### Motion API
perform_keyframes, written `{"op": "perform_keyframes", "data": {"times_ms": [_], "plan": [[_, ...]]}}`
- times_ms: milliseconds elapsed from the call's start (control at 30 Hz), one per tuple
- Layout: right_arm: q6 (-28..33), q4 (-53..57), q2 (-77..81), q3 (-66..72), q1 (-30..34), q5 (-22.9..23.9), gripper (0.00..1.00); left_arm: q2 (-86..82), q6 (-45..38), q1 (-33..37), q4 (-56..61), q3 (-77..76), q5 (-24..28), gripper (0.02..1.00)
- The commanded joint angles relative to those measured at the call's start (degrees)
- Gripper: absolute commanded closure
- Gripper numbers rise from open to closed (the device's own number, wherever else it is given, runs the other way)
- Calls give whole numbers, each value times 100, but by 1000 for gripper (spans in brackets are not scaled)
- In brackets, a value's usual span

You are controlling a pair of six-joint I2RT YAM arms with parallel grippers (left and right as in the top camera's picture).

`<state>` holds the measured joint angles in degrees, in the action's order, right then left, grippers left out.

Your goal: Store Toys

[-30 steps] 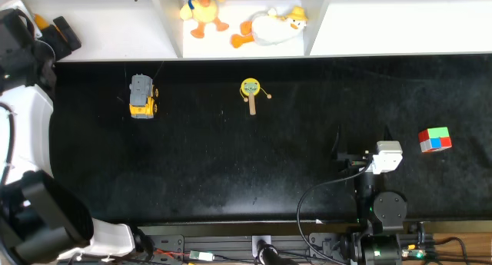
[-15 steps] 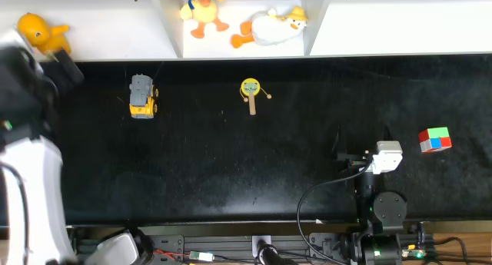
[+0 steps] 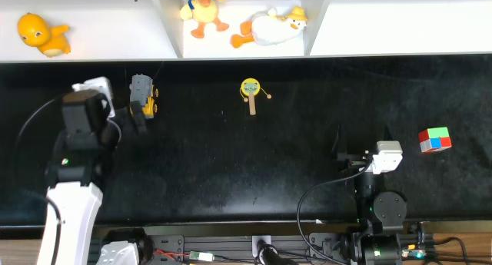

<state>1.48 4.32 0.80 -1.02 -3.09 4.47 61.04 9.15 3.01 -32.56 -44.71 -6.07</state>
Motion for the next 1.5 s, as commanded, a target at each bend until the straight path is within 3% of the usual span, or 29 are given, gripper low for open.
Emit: {"op": "perform_keyframes", "data": {"times_ms": [33,367,733,1167,1333,1500], "plan": [[-44,-24,-59,76,-26,-42,7,603,146,-188,260,28,-42,20],[-44,-24,-59,76,-26,-42,5,2026,94,-304,1239,-120,-2,23],[-44,-24,-59,76,-26,-42,5,2509,33,-341,1840,-149,-2,18],[-44,-24,-59,76,-26,-42,5,2673,-140,-341,2061,-149,-2,511],[-44,-24,-59,76,-26,-42,5,2750,-140,-341,2048,-149,0,636],[-44,-24,-59,76,-26,-42,5,2538,-177,-341,1937,-149,-4,680]]}}
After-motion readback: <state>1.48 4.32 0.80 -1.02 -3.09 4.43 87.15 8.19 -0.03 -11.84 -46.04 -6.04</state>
